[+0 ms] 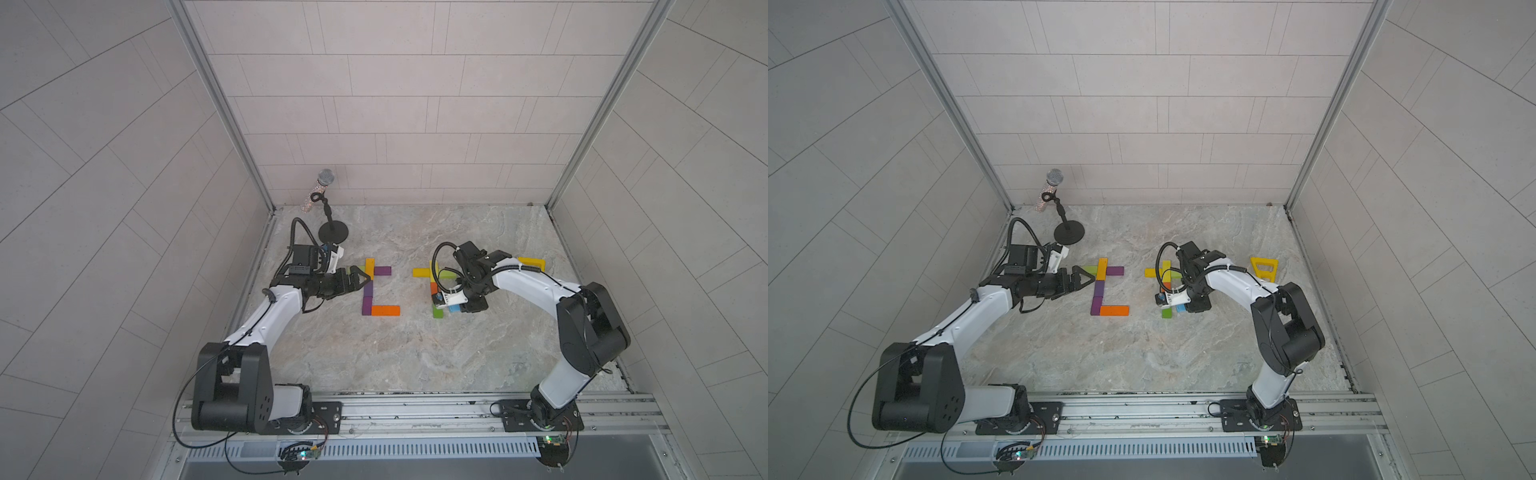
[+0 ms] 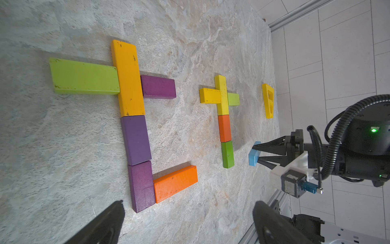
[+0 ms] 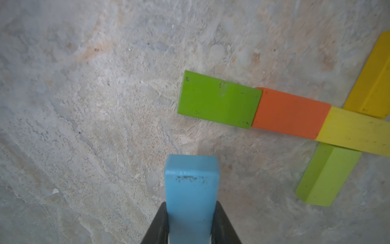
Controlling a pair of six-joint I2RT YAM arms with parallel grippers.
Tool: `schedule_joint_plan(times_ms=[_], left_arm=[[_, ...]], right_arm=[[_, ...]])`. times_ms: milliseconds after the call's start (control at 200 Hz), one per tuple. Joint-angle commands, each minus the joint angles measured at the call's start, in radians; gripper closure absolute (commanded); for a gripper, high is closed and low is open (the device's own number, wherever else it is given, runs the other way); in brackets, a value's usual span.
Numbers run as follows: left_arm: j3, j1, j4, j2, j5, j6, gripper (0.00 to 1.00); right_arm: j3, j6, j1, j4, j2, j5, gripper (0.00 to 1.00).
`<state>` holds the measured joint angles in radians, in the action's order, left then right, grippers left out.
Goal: Assemble the letter t with building blocks
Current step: Assemble the building block at the center of the board.
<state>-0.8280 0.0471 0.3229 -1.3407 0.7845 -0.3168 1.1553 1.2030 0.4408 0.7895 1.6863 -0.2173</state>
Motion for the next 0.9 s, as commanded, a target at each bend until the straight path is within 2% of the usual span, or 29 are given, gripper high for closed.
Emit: schedule_joint_plan(times_ms=[0,896], left_arm=[[-0.008,-0.006,-0.006,0.001,0.002,0.010,0.00],[-0.018,-0.007,-0.004,-0.013,0.007,0.009,0.00]], right_arm=[[-0.009,-0.004,0.022,0.018,0.012,0.019,1.00],[0.005,-0.124,0.040,-0.019,0.098,0.044,1.00]])
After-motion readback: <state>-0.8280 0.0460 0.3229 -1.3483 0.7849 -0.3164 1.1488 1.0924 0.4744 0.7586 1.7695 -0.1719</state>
